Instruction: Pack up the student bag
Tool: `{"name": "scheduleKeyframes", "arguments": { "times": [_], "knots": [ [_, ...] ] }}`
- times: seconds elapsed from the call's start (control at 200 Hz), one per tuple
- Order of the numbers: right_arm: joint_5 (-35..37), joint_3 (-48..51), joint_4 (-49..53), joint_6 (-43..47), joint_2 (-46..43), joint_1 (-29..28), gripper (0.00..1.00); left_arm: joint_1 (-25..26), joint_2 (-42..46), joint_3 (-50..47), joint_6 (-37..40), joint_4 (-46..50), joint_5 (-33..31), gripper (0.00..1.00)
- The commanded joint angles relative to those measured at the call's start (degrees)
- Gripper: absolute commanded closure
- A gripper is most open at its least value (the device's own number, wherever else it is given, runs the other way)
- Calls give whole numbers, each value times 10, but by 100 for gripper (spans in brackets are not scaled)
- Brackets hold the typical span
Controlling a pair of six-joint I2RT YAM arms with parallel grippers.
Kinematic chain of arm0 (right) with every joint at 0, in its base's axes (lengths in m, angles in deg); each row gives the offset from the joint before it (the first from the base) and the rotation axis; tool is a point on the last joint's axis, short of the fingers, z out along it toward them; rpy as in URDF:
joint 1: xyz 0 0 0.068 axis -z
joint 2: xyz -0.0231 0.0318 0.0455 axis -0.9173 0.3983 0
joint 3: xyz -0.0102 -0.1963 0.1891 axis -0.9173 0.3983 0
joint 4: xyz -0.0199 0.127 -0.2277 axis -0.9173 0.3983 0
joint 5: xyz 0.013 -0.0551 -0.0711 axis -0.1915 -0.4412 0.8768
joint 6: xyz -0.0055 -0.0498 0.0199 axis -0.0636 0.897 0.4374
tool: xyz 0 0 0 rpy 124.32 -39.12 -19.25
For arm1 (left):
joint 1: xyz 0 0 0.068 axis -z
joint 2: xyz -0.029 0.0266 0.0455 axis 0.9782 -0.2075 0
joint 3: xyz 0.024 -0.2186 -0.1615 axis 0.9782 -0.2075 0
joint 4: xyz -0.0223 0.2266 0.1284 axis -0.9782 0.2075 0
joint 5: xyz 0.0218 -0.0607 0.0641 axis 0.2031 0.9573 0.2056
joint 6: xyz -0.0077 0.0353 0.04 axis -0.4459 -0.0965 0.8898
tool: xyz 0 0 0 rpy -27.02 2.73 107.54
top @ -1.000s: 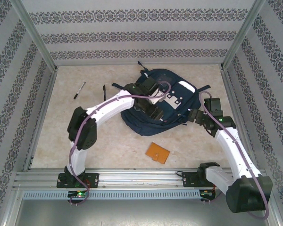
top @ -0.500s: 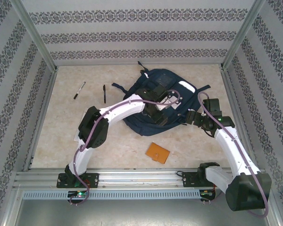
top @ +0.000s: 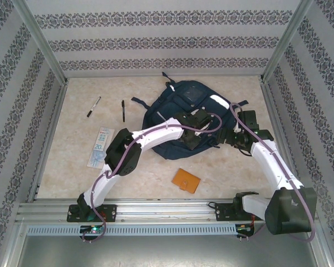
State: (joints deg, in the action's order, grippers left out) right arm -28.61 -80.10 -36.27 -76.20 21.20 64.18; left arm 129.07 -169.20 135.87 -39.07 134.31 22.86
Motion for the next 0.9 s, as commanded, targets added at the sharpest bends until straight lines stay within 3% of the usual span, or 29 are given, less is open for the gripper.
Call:
{"name": "scheduleKeyframes", "arguments": {
  "times": [0.0,0.09,0.17,0.285,0.555,0.749,0.894],
  "knots": [
    [-77,-32,-23,88,27,5,10,-3,58,17,1,24,12,100],
    [-160,-74,-2,166,69,5,11,-5,111,1,16,-9,40,100],
    [-217,-142,52,192,130,13,22,-8,144,-10,36,-31,57,100],
    [-282,-208,111,204,212,39,30,-20,162,-9,39,-32,78,100],
    [-400,-180,48,172,228,92,30,-31,165,-13,25,-32,126,100],
    [-434,-111,12,163,233,94,34,-33,155,-19,4,-51,149,100],
    [-418,-65,-38,169,222,93,32,-36,155,-23,2,-61,162,100]
  ]
}}
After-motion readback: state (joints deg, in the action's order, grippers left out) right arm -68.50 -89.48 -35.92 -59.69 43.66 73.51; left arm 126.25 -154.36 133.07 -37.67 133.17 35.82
